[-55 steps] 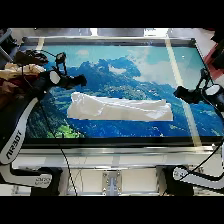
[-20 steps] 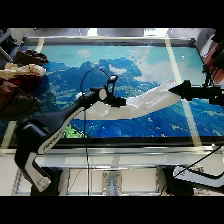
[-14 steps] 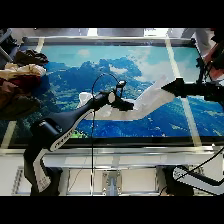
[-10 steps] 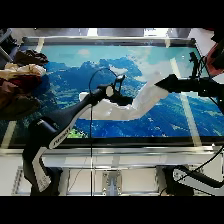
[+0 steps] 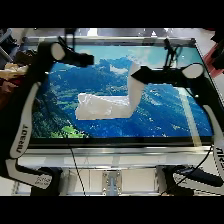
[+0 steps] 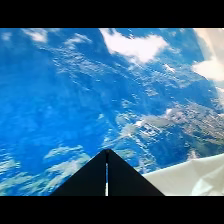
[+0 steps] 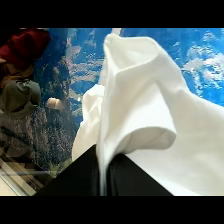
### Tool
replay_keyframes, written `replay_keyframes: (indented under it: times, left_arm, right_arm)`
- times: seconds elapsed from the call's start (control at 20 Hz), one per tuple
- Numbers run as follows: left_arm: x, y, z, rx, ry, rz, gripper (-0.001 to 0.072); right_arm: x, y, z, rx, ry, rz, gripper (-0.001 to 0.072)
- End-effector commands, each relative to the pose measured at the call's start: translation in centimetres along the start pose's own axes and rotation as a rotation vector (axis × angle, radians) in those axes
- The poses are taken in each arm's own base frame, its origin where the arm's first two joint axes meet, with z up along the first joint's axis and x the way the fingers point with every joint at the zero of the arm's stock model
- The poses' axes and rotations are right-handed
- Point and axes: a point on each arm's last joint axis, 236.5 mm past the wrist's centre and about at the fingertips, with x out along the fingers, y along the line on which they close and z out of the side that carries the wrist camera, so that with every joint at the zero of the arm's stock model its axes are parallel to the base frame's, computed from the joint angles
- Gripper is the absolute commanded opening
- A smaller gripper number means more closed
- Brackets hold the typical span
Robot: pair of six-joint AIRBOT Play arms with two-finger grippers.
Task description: Fold the shirts.
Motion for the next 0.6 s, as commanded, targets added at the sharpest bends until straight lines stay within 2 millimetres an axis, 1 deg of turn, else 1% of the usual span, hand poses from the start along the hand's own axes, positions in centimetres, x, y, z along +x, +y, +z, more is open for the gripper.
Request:
replay_keyframes:
  times: [0.0,0.1,0.15,0.2,0.25,0.3,0.35,0.4,0.45,0.5,0.55]
  left_arm:
    - [-5.4,5.9,1.4,0.010,-0.037,0.136,0.0013]
    - [-5.6,7.0,0.5,0.029,0.003,0.177,0.0013]
    - [-5.5,7.2,0.2,0.031,0.017,0.183,0.0013]
    - [-5.5,7.2,0.0,0.034,0.025,0.184,0.0013]
    - [-5.6,7.2,0.0,0.037,0.025,0.184,0.0013]
    - [-5.6,7.3,0.0,0.042,0.026,0.185,0.0013]
    - [-5.6,7.4,0.0,0.045,0.027,0.193,0.0013]
    - [-5.6,7.6,-0.1,0.047,0.030,0.198,0.0012]
    - [-5.6,7.6,-0.3,0.048,0.038,0.200,0.0012]
    - [-5.7,7.6,-0.6,0.047,0.050,0.201,0.0013]
    - [-5.7,7.6,-0.9,0.054,0.064,0.200,0.0013]
  right_arm:
    - [6.8,3.6,-3.3,0.018,0.021,0.041,0.0030]
    - [10.6,5.6,-5.8,0.037,0.029,0.071,0.0031]
    - [12.3,6.4,-6.9,0.048,0.022,0.080,0.0031]
    - [13.6,7.0,-7.7,0.053,0.010,0.084,0.0116]
    - [14.5,7.5,-8.5,0.049,0.006,0.085,0.0357]
    - [14.8,8.0,-9.1,0.043,0.013,0.090,0.0521]
    - [14.7,8.1,-9.4,0.026,0.027,0.093,0.0567]
    - [14.4,7.6,-9.2,-0.002,0.037,0.085,0.0568]
    - [13.8,6.4,-8.6,-0.031,0.043,0.060,0.0568]
    - [13.0,4.7,-7.8,-0.053,0.052,0.028,0.0567]
    - [11.7,2.2,-6.8,-0.069,0.070,-0.019,0.0565]
